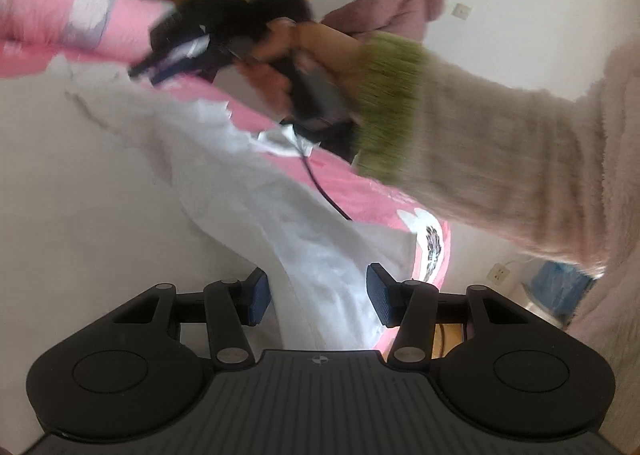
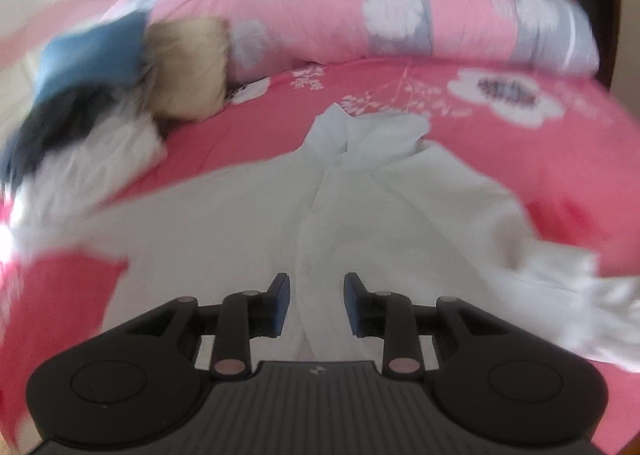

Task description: Fold clothes

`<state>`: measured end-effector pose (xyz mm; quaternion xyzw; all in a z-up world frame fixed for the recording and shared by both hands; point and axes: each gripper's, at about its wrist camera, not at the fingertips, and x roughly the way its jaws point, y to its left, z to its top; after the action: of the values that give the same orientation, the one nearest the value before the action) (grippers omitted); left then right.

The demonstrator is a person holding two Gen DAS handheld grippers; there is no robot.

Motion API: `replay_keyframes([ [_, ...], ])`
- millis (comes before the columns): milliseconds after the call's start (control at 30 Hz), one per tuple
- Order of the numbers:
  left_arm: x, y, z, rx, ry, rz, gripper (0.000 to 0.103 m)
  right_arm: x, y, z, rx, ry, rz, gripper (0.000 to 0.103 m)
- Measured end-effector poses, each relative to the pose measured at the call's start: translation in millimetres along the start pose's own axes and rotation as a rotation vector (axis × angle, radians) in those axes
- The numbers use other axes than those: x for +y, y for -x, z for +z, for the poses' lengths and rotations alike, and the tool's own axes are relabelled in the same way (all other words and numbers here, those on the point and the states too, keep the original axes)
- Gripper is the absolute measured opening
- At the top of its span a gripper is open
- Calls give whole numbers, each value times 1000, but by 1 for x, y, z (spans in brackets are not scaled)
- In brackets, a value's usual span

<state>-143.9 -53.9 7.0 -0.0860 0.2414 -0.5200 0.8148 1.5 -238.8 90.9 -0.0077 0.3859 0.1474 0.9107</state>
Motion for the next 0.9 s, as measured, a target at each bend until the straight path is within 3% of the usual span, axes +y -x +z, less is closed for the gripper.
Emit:
replay_keyframes([
  [67, -5, 1, 0, -10, -32, 0, 51, 17, 19, -22, 33, 71, -44, 31],
  [233, -16, 2, -2, -36, -113, 1, 51, 27, 39, -75, 80, 76, -92, 31],
  [400, -24, 3, -3, -51, -157, 0, 51, -6, 28, -101, 117, -42, -214, 29],
  [500, -23, 1, -2, -48, -151, -4, 51, -11, 39, -102, 83, -50, -253, 29],
  [633, -24, -2, -2, -39, -152, -3, 51, 17, 58, -92, 15, 38, -149, 29],
  [733, -25, -2, -3, -37, -154, 2, 51, 37, 52, -96, 59, 86, -91, 29],
  [800, -26, -2, -3, -34, -151, 4, 51, 34, 42, -106, 96, 69, -119, 28],
  [900, -26, -2, -3, -28, -141, 4, 51, 15, 41, -114, 103, -35, -117, 8],
])
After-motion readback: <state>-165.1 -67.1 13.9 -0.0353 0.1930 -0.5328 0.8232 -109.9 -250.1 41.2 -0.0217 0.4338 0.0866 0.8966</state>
